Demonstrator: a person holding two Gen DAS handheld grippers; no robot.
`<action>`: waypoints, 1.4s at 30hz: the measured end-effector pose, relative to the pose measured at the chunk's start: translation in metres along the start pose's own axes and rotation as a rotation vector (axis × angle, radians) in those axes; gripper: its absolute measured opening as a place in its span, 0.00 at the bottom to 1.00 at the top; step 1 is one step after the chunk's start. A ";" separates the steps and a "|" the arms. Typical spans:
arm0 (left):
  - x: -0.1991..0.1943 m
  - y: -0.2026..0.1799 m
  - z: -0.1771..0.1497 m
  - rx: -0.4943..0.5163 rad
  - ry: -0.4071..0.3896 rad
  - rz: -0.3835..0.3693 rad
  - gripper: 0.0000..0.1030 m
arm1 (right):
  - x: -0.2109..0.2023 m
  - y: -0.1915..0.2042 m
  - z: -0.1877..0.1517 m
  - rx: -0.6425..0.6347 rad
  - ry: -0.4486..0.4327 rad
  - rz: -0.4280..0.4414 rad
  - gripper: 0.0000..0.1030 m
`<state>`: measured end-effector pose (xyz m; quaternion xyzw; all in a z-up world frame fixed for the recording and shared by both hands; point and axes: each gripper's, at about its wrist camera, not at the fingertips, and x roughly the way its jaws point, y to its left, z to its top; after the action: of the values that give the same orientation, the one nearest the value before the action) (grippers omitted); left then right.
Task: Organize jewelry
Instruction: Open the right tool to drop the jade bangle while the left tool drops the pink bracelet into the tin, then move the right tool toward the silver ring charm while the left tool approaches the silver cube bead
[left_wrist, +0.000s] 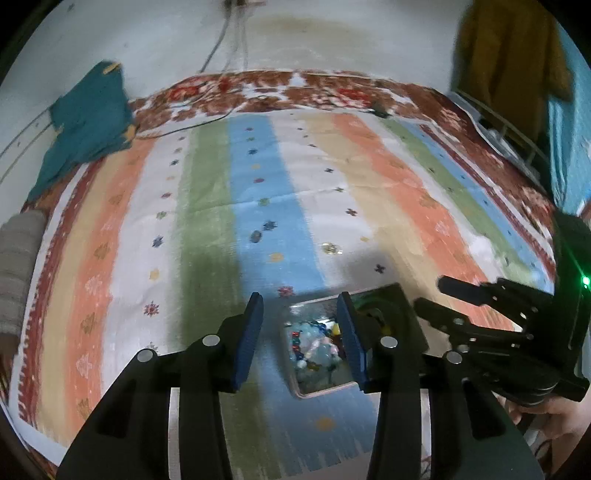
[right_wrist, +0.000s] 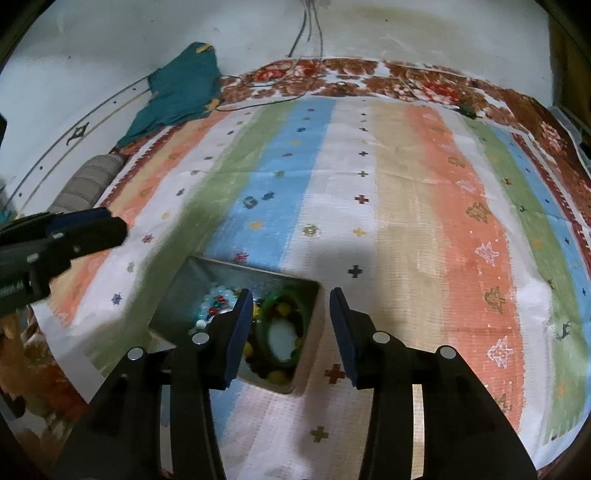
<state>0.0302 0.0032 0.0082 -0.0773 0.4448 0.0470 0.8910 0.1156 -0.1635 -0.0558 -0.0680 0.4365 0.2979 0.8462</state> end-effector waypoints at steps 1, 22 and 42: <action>0.001 0.003 0.001 -0.012 0.000 0.002 0.45 | 0.000 -0.003 0.001 0.011 -0.001 -0.004 0.44; 0.048 0.036 0.024 -0.071 0.075 0.104 0.63 | 0.029 -0.015 0.025 0.024 0.026 -0.014 0.58; 0.097 0.044 0.046 -0.073 0.123 0.119 0.64 | 0.056 -0.021 0.047 0.000 0.042 -0.026 0.66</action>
<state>0.1178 0.0562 -0.0469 -0.0858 0.5006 0.1109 0.8542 0.1848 -0.1377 -0.0733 -0.0800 0.4534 0.2856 0.8405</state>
